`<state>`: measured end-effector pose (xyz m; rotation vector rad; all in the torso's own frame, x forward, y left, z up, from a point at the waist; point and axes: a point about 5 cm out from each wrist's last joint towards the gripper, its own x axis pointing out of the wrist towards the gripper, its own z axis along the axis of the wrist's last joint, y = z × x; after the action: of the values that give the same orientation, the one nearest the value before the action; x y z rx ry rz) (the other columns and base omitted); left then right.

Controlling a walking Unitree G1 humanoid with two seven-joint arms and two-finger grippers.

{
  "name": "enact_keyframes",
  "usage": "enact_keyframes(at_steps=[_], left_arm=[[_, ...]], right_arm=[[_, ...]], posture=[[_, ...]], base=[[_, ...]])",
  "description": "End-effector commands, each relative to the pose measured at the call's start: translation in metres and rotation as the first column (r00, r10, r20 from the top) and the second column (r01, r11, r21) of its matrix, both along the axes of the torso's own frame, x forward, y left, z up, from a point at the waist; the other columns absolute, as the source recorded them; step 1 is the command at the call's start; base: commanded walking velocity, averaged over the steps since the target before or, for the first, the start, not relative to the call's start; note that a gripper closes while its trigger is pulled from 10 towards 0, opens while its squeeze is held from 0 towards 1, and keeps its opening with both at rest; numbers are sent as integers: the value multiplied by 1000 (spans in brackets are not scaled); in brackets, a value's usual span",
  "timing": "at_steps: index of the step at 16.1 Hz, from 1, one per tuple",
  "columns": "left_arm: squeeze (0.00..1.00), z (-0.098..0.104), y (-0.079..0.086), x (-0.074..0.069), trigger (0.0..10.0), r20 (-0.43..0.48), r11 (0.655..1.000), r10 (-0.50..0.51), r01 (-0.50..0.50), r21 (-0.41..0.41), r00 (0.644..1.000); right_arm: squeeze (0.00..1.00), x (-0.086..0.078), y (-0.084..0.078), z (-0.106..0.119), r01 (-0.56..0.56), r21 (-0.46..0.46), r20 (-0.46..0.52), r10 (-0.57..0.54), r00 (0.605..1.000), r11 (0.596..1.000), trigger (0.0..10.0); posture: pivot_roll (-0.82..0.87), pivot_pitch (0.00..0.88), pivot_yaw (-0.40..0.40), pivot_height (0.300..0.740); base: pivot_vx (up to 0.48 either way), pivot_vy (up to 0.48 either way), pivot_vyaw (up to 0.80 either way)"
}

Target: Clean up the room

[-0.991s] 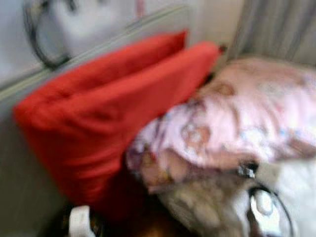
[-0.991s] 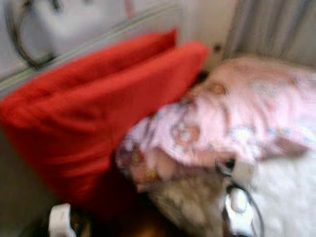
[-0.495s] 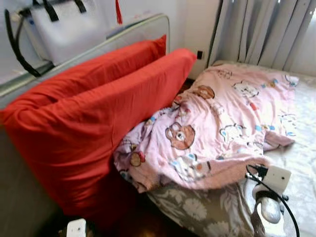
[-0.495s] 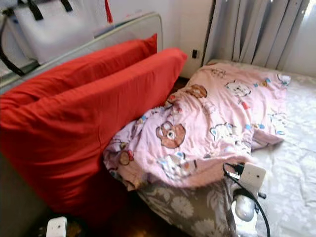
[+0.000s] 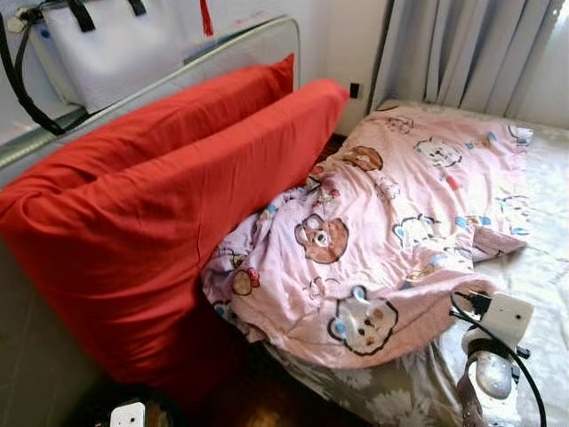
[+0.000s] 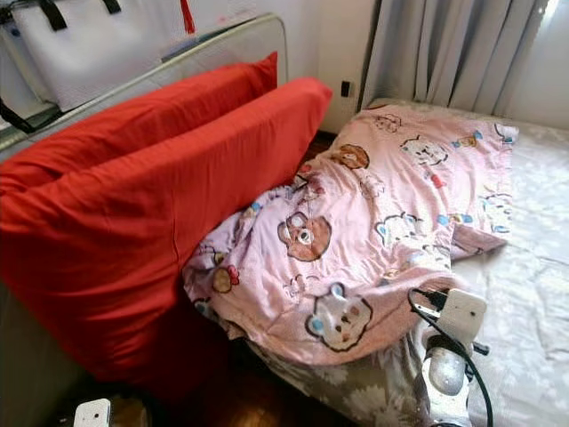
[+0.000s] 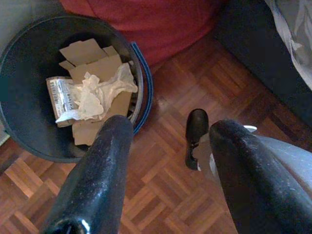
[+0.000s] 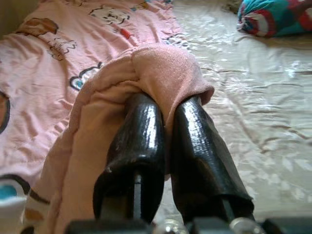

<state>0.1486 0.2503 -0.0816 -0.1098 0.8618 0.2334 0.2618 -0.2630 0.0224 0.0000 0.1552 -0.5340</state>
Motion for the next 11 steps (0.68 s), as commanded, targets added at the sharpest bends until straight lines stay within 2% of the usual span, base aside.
enact_keyframes(at_steps=[1,2,7,11], left_arm=[[0,-1,6,-5,10000,-24,1000,2,-2,7,1000],[0,-1,6,-5,10000,-25,1000,3,-3,7,1000],[0,-3,1,-8,10000,-25,1000,-6,6,2,1000],[0,-4,-5,-8,10000,-19,1000,-15,15,-1,1000]], right_arm=[[0,1,-3,5,15,-8,26,-15,1000,1000,10000],[0,0,-3,4,14,-10,26,-14,1000,1000,10000],[0,-1,0,3,19,-12,25,-18,1000,1000,10000],[0,-1,-5,7,43,-24,40,-42,998,999,10000]], posture=[[27,21,47,740],[27,21,47,740],[30,25,51,740],[29,26,53,740]], base=[[0,0,0],[-285,0,0],[0,0,0],[-144,0,0]])
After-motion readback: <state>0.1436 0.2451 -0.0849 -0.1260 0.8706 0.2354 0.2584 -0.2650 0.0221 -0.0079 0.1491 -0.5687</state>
